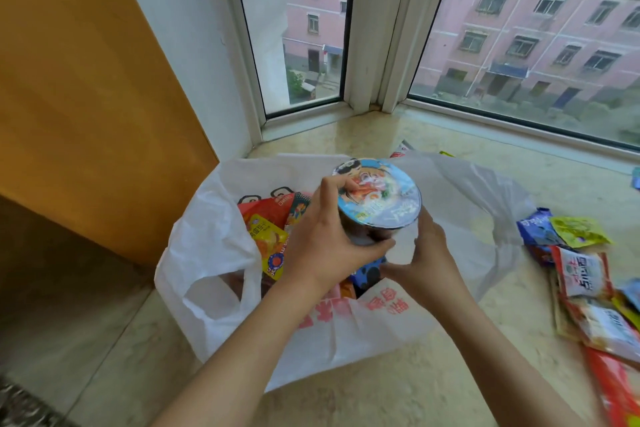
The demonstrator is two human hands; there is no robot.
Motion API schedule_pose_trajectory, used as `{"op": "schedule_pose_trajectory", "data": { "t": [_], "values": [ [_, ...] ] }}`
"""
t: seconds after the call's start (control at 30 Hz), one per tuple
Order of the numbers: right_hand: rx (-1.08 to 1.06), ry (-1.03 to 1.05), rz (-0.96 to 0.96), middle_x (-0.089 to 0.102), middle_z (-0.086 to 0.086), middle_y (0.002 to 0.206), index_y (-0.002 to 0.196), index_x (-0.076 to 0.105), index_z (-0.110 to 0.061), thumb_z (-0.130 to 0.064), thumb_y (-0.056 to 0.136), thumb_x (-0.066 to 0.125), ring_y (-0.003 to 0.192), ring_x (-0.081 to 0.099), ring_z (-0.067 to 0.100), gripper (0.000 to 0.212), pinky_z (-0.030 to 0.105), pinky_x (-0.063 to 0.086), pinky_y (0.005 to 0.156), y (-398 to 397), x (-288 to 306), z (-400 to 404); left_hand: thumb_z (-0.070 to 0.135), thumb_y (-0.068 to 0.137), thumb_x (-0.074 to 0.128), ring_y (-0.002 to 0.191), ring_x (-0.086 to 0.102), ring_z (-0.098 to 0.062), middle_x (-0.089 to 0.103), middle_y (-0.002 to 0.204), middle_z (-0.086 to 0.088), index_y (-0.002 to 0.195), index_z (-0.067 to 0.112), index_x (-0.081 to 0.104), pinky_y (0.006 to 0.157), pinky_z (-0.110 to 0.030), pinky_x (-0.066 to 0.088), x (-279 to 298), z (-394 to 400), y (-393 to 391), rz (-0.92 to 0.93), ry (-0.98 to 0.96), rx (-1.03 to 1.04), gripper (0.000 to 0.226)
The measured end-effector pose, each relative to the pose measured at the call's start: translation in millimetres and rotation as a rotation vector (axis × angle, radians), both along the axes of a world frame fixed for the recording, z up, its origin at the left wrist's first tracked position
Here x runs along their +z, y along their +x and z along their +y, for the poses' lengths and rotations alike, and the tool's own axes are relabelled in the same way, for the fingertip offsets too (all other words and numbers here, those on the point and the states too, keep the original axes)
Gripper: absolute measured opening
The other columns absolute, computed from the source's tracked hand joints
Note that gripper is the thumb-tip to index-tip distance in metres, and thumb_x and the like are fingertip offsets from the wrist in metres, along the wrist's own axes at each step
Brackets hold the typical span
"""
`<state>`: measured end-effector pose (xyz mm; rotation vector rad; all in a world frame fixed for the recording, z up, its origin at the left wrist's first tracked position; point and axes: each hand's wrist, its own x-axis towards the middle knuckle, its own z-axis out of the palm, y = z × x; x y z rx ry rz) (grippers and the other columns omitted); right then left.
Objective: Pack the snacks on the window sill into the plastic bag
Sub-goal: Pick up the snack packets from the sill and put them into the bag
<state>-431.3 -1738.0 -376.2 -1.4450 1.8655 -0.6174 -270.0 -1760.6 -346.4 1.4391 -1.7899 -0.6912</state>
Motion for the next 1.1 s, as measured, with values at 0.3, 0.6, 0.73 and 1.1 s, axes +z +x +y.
{"op": "schedule_pose_trajectory", "data": {
  "t": [0.3,0.6,0.73,1.1],
  "values": [
    [-0.082,-0.019,-0.443,0.044,-0.011,0.135,0.143,0.026,-0.037,0.002,0.065,0.073,0.107,0.051,-0.001,0.099,0.030,0.052,0.088,-13,7,29,0.040,0.064,0.086,0.107,0.057,-0.008,0.051,0.121,0.012,0.107,0.042,0.033,0.074,-0.021,0.054,-61,22,-21,0.031,0.211,-0.032,0.068],
    [0.068,-0.061,-0.272,0.025,-0.039,0.128,0.120,0.025,-0.058,-0.005,0.066,0.075,0.106,0.033,-0.027,0.091,-0.006,0.031,0.079,-9,-10,42,0.019,0.078,0.077,0.120,0.052,-0.028,0.032,0.147,-0.003,0.135,0.020,0.035,0.087,-0.045,0.054,-95,23,-30,-0.216,0.231,-0.047,0.071],
    [0.122,-0.003,-0.050,0.007,-0.016,0.157,0.149,0.015,-0.038,-0.017,0.078,0.068,0.139,0.017,-0.005,0.091,0.006,0.025,0.094,-17,-9,45,0.035,0.077,0.076,0.135,0.038,-0.027,0.020,0.156,-0.004,0.134,0.017,0.040,0.095,-0.037,0.049,-84,23,-36,-0.287,0.127,-0.023,0.069],
    [0.153,-0.388,0.279,0.036,-0.009,0.149,0.136,0.046,-0.031,-0.031,0.084,0.062,0.132,0.036,0.008,0.054,0.019,0.049,0.067,-36,11,92,0.054,0.083,0.056,0.123,0.049,-0.019,0.050,0.136,0.001,0.122,0.021,0.059,0.088,-0.037,0.051,-39,52,-53,-0.371,-0.250,-0.034,0.051]
  ]
}}
